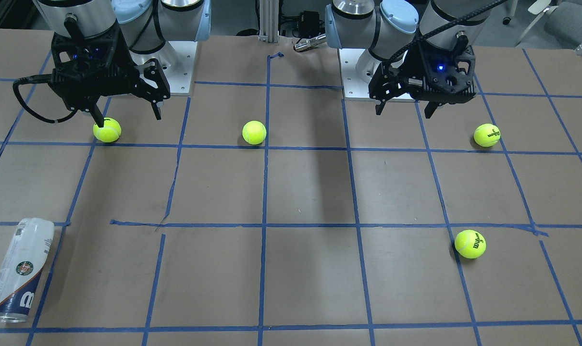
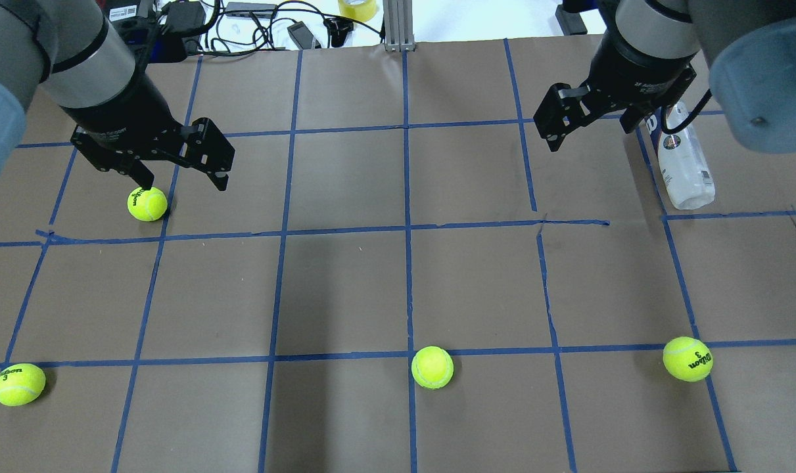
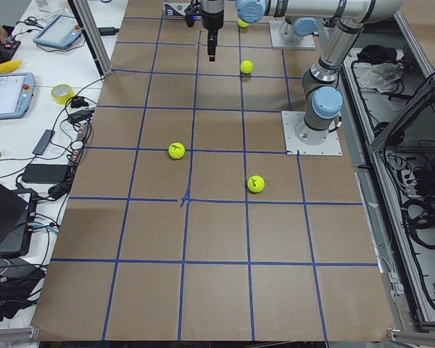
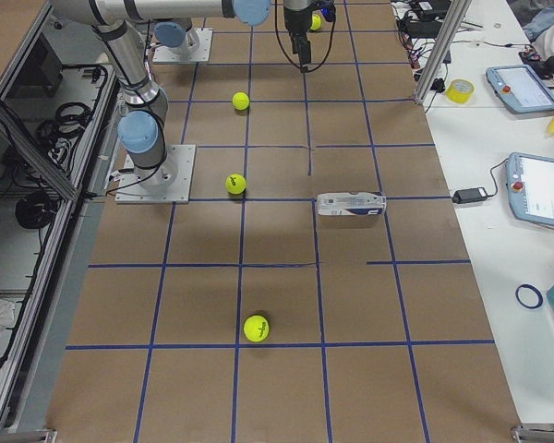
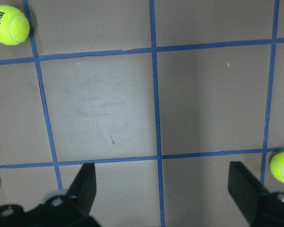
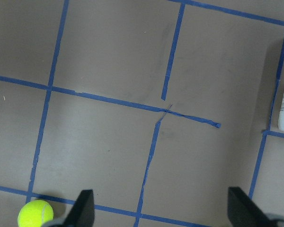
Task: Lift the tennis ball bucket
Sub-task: 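Move the right gripper above the upright clear tennis ball can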
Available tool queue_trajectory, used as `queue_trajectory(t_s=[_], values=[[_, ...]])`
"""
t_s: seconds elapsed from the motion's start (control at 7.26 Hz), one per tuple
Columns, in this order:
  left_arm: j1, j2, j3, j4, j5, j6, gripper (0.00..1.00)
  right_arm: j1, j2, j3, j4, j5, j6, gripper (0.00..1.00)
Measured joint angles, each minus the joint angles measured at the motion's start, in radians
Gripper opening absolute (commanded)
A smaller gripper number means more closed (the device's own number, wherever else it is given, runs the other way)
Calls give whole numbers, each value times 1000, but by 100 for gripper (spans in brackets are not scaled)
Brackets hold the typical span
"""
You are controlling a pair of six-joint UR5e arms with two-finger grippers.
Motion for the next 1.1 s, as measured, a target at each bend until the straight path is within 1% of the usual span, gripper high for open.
queue_trajectory(t_s=[0.69, 1.1], values=[[1, 1, -4, 2, 1, 0, 100, -3, 3, 6, -3, 3, 9, 100], [1, 1, -4, 2, 0, 0, 100, -51, 2, 6, 5, 13, 61, 100]])
